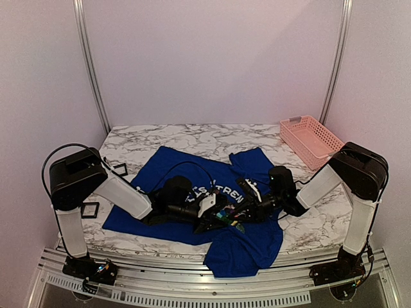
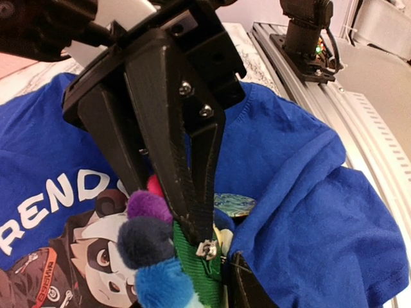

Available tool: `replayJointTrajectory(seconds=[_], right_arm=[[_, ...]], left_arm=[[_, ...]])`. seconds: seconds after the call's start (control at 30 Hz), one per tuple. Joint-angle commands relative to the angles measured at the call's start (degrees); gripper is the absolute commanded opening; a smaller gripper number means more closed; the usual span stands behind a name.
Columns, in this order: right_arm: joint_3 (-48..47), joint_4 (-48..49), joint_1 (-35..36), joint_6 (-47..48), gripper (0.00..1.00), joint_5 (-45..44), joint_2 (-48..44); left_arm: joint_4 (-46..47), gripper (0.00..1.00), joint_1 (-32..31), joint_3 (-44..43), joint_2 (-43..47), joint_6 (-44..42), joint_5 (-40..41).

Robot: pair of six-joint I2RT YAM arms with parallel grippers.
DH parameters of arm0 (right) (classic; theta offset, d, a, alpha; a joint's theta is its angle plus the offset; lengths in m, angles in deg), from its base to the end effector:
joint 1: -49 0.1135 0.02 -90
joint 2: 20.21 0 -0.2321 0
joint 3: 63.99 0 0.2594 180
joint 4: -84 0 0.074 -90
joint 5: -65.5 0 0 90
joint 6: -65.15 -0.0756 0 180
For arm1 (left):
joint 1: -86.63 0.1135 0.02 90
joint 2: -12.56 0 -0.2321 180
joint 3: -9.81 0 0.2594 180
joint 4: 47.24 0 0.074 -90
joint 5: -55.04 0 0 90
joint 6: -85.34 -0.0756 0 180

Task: Pin the brooch onto the clothing
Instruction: Pin the clothing with brooches onto the flattened clothing.

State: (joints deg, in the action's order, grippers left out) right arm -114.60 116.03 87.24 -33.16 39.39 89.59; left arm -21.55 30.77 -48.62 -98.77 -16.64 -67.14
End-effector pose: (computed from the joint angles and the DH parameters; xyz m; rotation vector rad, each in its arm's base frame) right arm 0.2148 0.2557 0.0601 -1.2489 1.7306 1.6238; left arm 0.1820 -0.3401 0.0597 1.4775 1.5351 -1.0399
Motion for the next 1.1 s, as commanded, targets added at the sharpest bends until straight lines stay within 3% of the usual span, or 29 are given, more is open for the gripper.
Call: replayJointTrajectory(seconds=[0.0,0.4,0.63,0.73,0.83,1.07], right_arm=[[-0.21,-0.57,0.65,-1.15,0.00,-0.18,-0.54],[2.50,-0.02,1.48,2.75,0.00,-4.24,-3.87],[2.75,-1.38,3.35,7.40,0.00,-7.77,-5.45],[2.57,-1.16,3.33,7.61,0.00,-7.61,-5.01],[2.67,-0.85,3.36,7.70,0.00,-7.45,-4.82],[2.39,-1.33,3.93,7.70,0.00,-8.00,-4.81]], left_arm=[[3.20,0.27,0.17,-2.35,1.03,-2.28,-1.04],[2.51,0.27,0.81,-3.42,0.59,-2.26,-5.87],[-0.62,0.18,1.18,-4.38,0.21,1.09,-7.64],[-2.43,0.19,1.51,-4.92,0.40,2.57,-8.32],[-2.94,0.05,1.92,-5.21,0.42,3.77,-8.43],[-5.22,0.05,2.41,-6.65,0.21,5.26,-11.44]])
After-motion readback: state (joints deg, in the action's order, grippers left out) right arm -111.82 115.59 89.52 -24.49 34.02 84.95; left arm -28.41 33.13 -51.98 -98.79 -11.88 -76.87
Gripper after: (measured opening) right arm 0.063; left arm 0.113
